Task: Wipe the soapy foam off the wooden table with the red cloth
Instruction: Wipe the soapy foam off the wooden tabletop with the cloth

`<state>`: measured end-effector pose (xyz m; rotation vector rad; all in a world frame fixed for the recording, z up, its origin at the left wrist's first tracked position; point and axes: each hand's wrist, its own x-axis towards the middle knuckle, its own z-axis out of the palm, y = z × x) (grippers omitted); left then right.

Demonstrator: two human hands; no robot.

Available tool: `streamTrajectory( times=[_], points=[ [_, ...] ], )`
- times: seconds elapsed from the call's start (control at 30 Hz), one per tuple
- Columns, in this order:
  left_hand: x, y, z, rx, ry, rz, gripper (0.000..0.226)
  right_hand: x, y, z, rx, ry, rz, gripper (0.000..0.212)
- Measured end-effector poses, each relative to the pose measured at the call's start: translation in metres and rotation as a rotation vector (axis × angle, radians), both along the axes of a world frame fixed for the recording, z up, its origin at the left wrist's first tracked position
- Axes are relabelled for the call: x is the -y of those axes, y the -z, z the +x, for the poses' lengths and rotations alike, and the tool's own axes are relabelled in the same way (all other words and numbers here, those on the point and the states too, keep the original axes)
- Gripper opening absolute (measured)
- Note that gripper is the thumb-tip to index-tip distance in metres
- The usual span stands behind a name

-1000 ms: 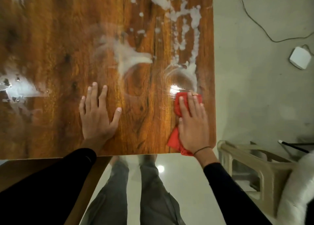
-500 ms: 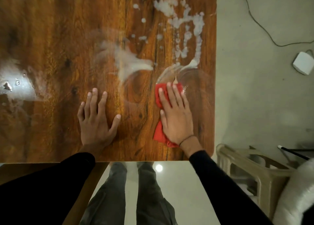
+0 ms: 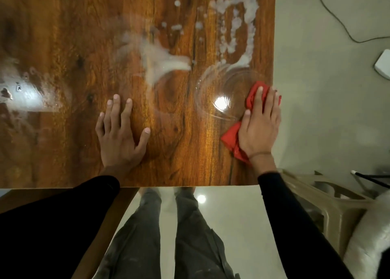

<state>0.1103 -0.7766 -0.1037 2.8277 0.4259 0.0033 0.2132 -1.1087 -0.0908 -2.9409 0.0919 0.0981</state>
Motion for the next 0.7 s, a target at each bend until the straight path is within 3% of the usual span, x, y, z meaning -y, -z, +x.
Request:
streamTrajectory(
  times=[0.17, 0.37, 0.5, 0.7],
  points=[
    [0.0, 0.0, -0.001, 0.003, 0.007, 0.008, 0.085, -0.049, -0.003, 0.042, 0.017, -0.209, -0.032, 0.07],
    [-0.001, -0.001, 0.0, 0.006, 0.01, 0.024, 0.089, -0.046, 0.001, -0.003, -0.003, -0.458, -0.015, 0.072],
    [-0.004, 0.002, 0.001, -0.014, 0.008, 0.029, 0.094, -0.023, 0.003, -0.001, -0.019, -0.258, -0.013, 0.071],
    [-0.006, 0.007, -0.001, -0.014, 0.011, 0.012, 0.094, -0.052, 0.005, 0.052, 0.022, 0.101, -0.019, 0.07]
  ],
)
